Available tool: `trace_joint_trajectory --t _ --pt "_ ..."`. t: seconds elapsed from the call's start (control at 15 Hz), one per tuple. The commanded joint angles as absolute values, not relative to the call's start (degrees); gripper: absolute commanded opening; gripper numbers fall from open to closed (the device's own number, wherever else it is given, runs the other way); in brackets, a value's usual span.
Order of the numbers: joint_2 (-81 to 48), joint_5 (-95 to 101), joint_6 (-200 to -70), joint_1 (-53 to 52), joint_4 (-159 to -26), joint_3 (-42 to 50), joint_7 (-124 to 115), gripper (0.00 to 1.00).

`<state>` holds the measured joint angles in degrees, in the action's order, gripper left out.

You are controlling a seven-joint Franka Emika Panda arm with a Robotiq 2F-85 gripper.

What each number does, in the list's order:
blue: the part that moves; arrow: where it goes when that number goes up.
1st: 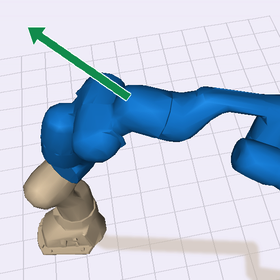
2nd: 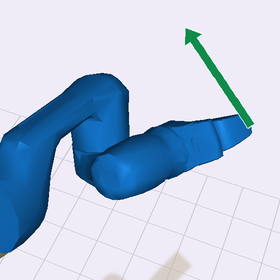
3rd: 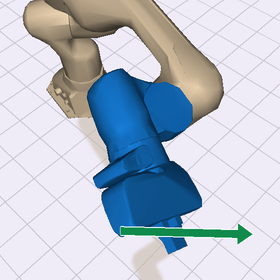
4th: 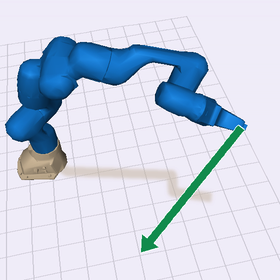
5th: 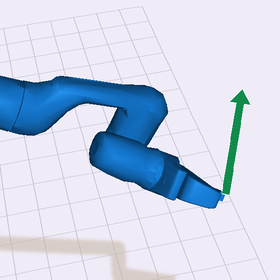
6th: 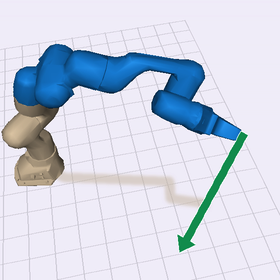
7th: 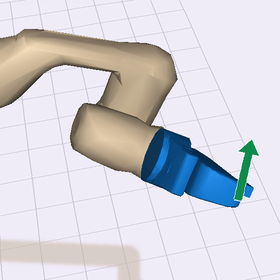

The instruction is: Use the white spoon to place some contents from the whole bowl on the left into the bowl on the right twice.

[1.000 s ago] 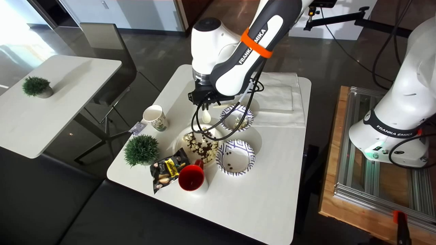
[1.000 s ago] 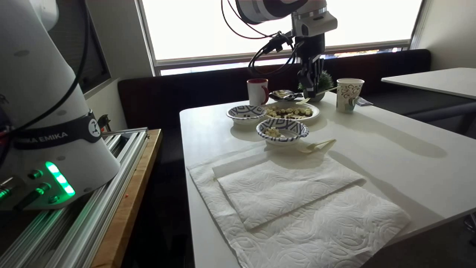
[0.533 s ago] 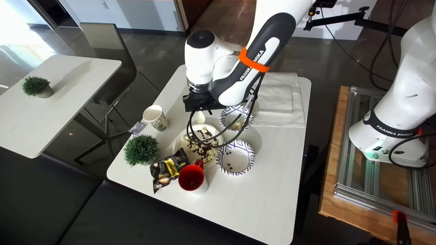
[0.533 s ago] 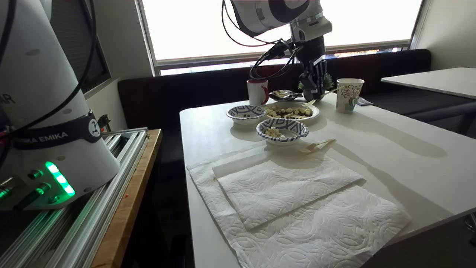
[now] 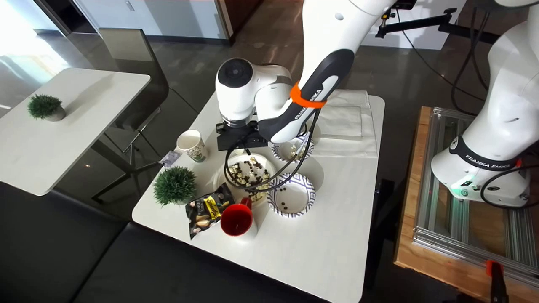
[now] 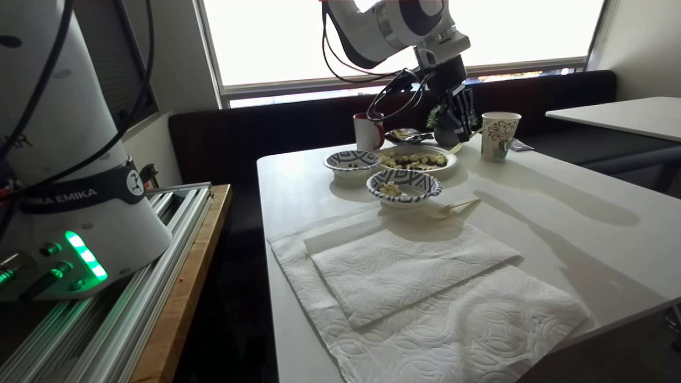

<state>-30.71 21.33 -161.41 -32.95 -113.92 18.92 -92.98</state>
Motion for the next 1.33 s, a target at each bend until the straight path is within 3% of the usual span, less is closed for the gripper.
trace_joint_trajectory --t 0.0,1.27 --pt "-34.3 23.7 -161.0 -35.1 -110.2 20.2 -97.4 0.03" --pt "-39.9 20.5 -161.9 -36.1 -105.3 18.0 -96.4 0.03"
